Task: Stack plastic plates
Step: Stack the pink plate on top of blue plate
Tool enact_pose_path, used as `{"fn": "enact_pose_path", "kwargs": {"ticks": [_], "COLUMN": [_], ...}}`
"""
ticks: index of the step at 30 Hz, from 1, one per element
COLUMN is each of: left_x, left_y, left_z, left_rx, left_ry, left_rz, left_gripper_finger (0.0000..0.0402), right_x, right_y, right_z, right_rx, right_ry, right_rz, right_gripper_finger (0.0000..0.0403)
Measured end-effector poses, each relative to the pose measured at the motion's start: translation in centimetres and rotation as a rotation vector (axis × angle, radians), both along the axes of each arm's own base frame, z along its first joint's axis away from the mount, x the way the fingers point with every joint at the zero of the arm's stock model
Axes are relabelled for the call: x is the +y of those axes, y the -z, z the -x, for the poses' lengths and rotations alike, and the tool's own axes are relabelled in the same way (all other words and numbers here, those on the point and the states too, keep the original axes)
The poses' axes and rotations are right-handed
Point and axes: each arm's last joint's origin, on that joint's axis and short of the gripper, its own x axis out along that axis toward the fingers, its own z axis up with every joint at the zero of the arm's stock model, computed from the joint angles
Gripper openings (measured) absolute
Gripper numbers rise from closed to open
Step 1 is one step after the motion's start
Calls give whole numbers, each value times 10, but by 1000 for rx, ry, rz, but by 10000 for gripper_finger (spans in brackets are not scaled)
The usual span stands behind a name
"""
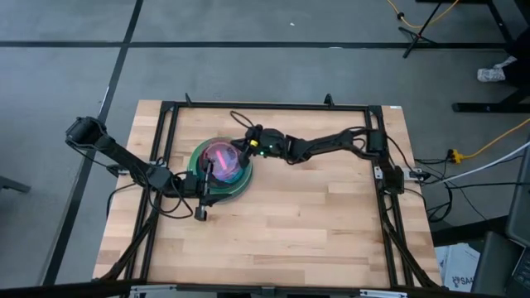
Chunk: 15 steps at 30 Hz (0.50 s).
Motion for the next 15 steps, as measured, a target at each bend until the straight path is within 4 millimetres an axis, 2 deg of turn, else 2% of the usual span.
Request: {"fn": "enact_pose_path", "kwargs": {"ticks": [10, 15], "left_x": [0, 0], "left_y": [0, 0], "left_z": [0, 0], "left_rx": [1, 1], "left_ry": [0, 0], "left_rz": [0, 0], "left_gripper_finger": [124, 124], "right_x": [-1, -2], "right_y": [32, 33], "right_z": [-8, -8], "right_rx": [79, 79], "right_ry": [29, 48], "right_rz": [-4, 1], "right_gripper_finger": [2, 43]}}
